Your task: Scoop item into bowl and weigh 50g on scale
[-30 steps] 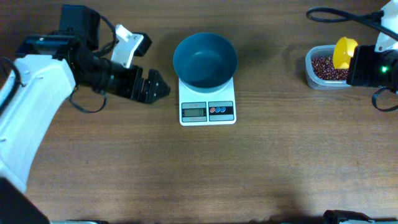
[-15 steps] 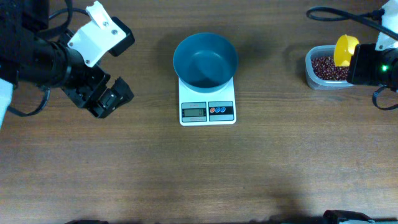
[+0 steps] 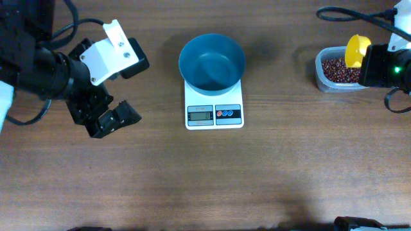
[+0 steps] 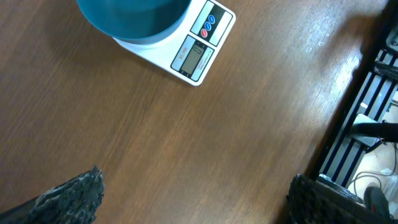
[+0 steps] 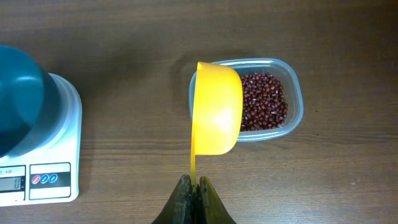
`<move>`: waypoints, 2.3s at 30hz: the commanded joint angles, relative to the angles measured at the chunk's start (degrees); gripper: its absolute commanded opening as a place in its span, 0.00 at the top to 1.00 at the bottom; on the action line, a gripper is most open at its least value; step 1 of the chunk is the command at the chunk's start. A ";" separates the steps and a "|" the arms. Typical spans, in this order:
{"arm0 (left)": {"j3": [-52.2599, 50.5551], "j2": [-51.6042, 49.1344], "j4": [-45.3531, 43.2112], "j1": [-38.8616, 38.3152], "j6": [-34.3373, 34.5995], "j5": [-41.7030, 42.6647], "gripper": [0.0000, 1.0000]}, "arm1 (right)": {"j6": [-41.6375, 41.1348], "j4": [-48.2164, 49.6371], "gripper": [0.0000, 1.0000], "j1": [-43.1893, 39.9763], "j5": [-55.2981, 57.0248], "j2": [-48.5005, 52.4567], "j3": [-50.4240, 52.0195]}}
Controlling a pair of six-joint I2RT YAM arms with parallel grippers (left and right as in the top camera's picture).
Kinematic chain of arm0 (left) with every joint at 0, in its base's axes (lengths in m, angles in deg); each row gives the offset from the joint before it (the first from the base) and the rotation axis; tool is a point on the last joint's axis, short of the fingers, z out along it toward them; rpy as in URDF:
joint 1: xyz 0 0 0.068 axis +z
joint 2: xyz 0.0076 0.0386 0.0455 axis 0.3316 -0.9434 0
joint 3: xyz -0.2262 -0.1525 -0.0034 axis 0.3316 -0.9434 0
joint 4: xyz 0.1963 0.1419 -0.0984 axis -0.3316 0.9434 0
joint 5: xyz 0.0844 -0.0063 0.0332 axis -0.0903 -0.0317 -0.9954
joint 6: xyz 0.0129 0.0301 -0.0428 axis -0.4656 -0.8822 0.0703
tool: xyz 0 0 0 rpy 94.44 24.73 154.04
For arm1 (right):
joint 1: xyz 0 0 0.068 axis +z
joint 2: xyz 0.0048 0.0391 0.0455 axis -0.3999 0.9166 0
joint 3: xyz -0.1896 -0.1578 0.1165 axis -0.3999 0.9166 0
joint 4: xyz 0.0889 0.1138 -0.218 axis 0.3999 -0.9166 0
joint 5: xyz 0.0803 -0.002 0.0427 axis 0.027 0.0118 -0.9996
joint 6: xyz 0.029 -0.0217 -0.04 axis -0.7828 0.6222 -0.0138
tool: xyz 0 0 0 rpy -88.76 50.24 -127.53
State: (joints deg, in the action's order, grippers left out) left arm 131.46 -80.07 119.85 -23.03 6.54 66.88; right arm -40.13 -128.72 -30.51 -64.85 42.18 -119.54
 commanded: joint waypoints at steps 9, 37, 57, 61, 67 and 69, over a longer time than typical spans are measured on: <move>0.72 0.33 -0.28 0.35 -1.33 -0.28 0.01 | 0.17 0.35 0.96 -0.26 0.52 -0.39 -1.11; -9.79 0.28 -4.11 3.45 -15.41 3.43 0.01 | 0.17 0.35 0.96 -0.26 0.52 -0.39 -1.11; -10.93 0.24 -6.97 3.45 -15.41 3.63 0.01 | 0.17 0.33 0.96 -0.26 0.52 -0.39 -1.11; -10.93 0.24 -6.95 3.45 -15.41 3.41 0.01 | 0.20 0.31 0.96 -0.26 0.52 -0.39 -1.11; -10.93 0.24 -6.95 3.45 -15.41 3.41 0.01 | 1.70 -1.20 0.96 -0.26 5.77 -0.39 -1.11; -10.93 0.24 -6.95 3.45 -15.41 3.41 0.01 | 2.12 -1.18 0.96 -0.26 6.56 -0.39 -1.11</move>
State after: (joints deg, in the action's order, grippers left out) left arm 120.92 -80.07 112.94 -19.93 -7.79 70.25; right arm -39.08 -129.94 -30.51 -61.66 42.18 -119.56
